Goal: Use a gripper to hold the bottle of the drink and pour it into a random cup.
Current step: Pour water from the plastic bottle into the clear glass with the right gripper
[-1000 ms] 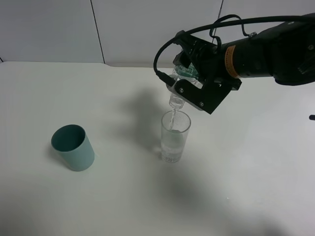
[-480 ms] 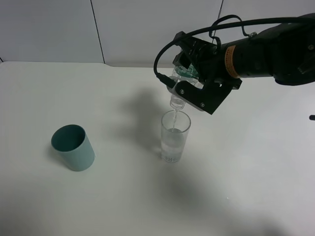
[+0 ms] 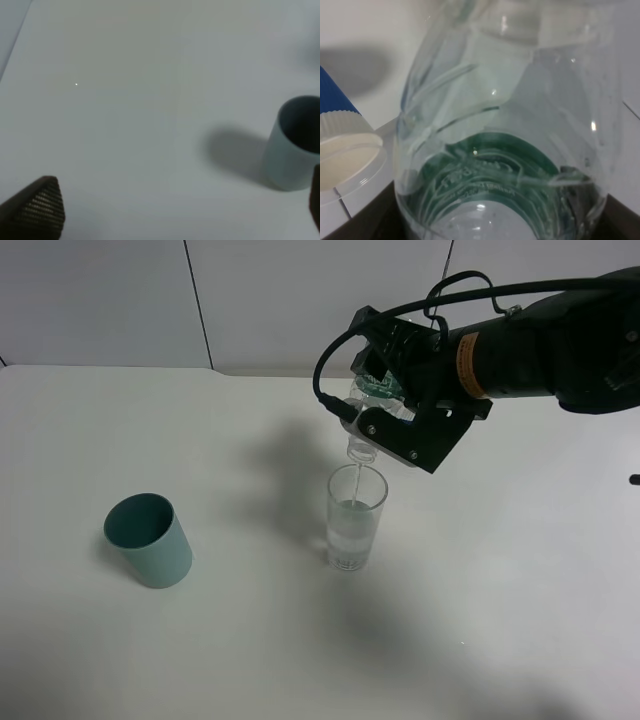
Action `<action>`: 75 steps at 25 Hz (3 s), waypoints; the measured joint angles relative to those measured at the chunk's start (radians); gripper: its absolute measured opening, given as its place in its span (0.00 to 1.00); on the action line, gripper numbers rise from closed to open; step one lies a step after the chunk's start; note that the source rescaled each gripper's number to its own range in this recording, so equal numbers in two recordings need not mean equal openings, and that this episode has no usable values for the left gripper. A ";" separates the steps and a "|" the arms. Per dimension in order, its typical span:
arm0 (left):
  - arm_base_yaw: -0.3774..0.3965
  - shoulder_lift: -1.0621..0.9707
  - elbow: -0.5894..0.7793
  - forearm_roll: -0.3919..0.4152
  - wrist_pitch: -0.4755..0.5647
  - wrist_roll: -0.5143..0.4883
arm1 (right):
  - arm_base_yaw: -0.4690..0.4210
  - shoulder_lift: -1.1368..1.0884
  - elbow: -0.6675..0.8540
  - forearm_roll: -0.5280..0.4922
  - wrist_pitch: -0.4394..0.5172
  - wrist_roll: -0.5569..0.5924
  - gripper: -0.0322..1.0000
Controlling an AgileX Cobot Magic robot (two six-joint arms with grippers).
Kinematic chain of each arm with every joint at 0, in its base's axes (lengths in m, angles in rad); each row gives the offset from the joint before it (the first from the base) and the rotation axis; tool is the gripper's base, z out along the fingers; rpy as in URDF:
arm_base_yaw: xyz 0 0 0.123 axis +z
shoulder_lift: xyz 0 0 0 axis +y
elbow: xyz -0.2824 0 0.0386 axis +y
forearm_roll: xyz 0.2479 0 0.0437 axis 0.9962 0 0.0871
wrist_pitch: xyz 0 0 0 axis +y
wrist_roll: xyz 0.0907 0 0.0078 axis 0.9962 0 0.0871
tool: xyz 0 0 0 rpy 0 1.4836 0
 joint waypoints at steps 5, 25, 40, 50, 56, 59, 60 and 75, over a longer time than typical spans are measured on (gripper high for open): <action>0.000 0.000 0.000 0.000 0.000 0.000 | 0.000 0.000 0.000 0.000 0.000 -0.022 0.03; 0.000 0.000 0.000 0.000 0.000 0.000 | 0.000 0.000 0.000 0.000 -0.002 -0.053 0.03; 0.000 0.000 0.000 0.000 0.000 0.000 | 0.008 0.000 0.000 0.000 -0.010 -0.094 0.03; 0.000 0.000 0.000 0.000 0.000 0.000 | 0.011 0.000 0.000 0.000 -0.014 -0.095 0.03; 0.000 0.000 0.000 0.000 0.000 0.000 | 0.011 0.000 0.000 0.000 -0.014 -0.131 0.03; 0.000 0.000 0.000 0.000 0.000 0.000 | 0.011 0.000 0.000 0.000 -0.014 -0.133 0.03; 0.000 0.000 0.000 0.000 0.000 0.000 | 0.011 0.000 0.000 0.000 -0.014 -0.133 0.03; 0.000 0.000 0.000 0.000 0.000 0.000 | 0.028 0.000 0.000 0.000 0.000 -0.182 0.03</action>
